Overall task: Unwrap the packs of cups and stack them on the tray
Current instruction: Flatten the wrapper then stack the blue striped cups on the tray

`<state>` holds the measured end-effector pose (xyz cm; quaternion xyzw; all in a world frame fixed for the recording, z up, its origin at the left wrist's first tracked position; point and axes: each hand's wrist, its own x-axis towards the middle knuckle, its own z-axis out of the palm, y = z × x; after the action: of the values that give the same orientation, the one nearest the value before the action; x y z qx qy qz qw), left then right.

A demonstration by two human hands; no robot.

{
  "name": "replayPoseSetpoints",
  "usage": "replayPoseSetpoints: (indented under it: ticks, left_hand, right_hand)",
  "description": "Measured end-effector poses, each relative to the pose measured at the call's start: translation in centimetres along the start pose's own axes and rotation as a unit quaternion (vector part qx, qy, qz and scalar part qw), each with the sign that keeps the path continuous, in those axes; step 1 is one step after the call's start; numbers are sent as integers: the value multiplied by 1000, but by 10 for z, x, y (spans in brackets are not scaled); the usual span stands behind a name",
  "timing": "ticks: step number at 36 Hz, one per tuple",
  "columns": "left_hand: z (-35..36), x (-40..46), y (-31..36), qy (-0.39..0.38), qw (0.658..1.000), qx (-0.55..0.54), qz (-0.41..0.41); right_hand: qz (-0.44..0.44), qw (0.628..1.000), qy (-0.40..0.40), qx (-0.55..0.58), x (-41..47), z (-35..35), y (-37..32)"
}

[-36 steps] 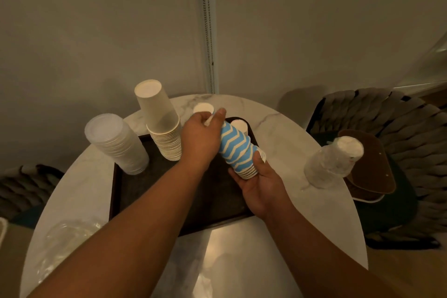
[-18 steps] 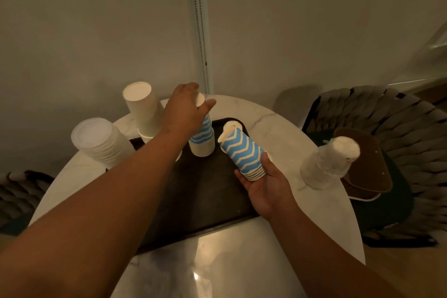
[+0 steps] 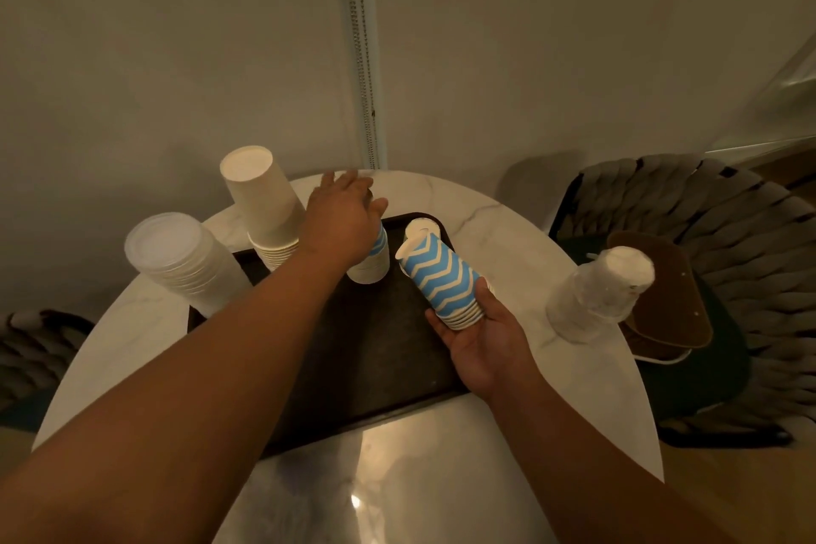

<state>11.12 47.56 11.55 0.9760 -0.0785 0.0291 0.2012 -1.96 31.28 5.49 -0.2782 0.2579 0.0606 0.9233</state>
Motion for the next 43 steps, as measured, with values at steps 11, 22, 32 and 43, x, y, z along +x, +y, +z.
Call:
replayPoseSetpoints:
  ticks: [11, 22, 32, 43]
  left_hand:
    - [-2, -74, 53, 16, 936, -334, -113]
    - [1, -64, 28, -23, 908, -381, -174]
    - [-45, -36, 37, 38, 946, -297, -126]
    - [-78, 2, 28, 122, 987, -98, 27]
  right_hand:
    - [16, 997, -68, -13, -4, 22, 0]
    - [-56, 990, -107, -75, -18, 24, 8]
    - [-54, 995, -77, -33, -19, 22, 9]
    - [-38, 998, -45, -1, -12, 16, 2]
